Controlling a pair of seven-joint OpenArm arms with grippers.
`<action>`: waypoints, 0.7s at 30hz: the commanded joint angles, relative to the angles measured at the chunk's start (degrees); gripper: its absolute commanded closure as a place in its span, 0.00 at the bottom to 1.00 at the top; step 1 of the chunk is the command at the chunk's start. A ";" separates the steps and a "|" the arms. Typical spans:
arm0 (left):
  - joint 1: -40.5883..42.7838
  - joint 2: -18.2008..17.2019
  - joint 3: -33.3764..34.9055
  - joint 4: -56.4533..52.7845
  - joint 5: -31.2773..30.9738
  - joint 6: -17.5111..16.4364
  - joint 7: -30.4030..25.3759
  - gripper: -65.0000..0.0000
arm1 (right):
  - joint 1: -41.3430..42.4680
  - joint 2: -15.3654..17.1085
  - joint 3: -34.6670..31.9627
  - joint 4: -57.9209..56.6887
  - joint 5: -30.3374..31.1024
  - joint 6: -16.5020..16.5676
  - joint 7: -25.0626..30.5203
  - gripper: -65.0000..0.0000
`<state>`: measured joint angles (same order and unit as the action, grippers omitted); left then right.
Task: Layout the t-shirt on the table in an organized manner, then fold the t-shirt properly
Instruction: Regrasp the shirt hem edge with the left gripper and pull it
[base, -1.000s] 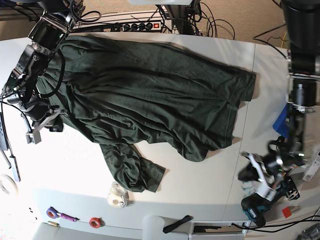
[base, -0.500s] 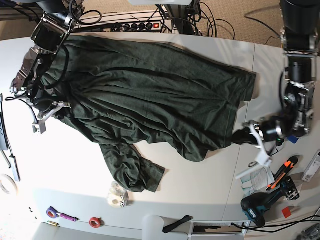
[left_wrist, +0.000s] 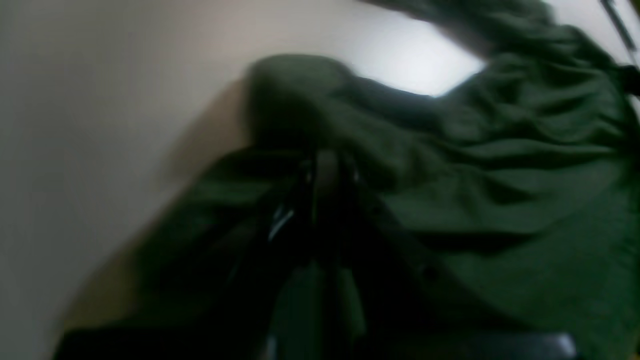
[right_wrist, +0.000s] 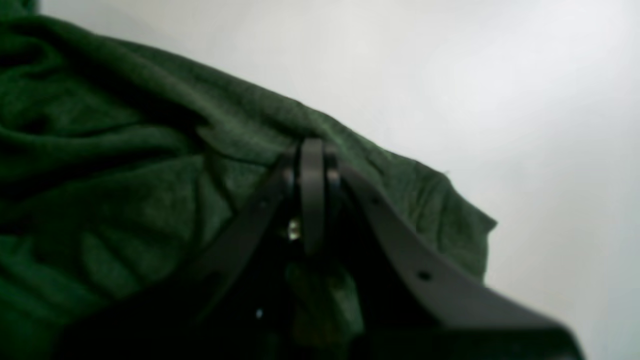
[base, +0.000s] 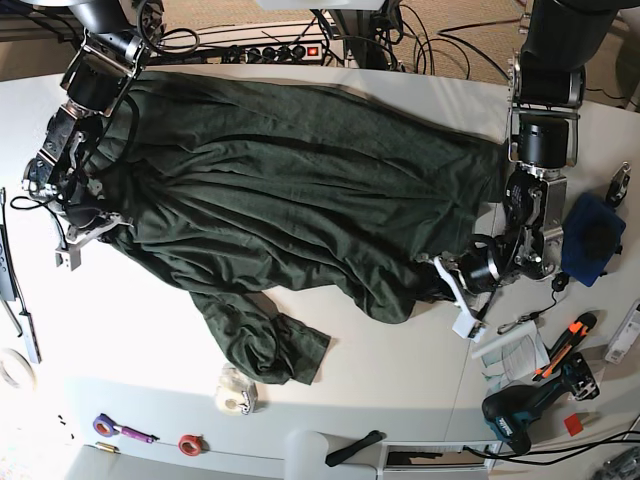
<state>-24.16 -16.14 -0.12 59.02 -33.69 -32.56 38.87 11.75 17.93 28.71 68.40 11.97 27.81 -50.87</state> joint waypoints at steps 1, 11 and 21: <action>-1.70 -0.87 -0.37 0.98 -0.07 0.42 -1.88 1.00 | 0.17 0.96 0.11 0.15 -3.37 -1.81 -1.70 1.00; -0.83 -4.11 -0.39 0.98 8.31 9.79 -2.99 1.00 | 0.35 0.98 0.13 0.15 -7.54 -9.05 3.17 1.00; 0.50 -7.52 -0.42 1.01 9.51 15.67 -6.23 1.00 | 1.88 0.98 0.13 0.15 -7.76 -13.14 5.16 1.00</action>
<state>-22.26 -22.81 -0.21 59.05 -23.55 -16.75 33.87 12.53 17.89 28.75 68.07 4.45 14.94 -46.04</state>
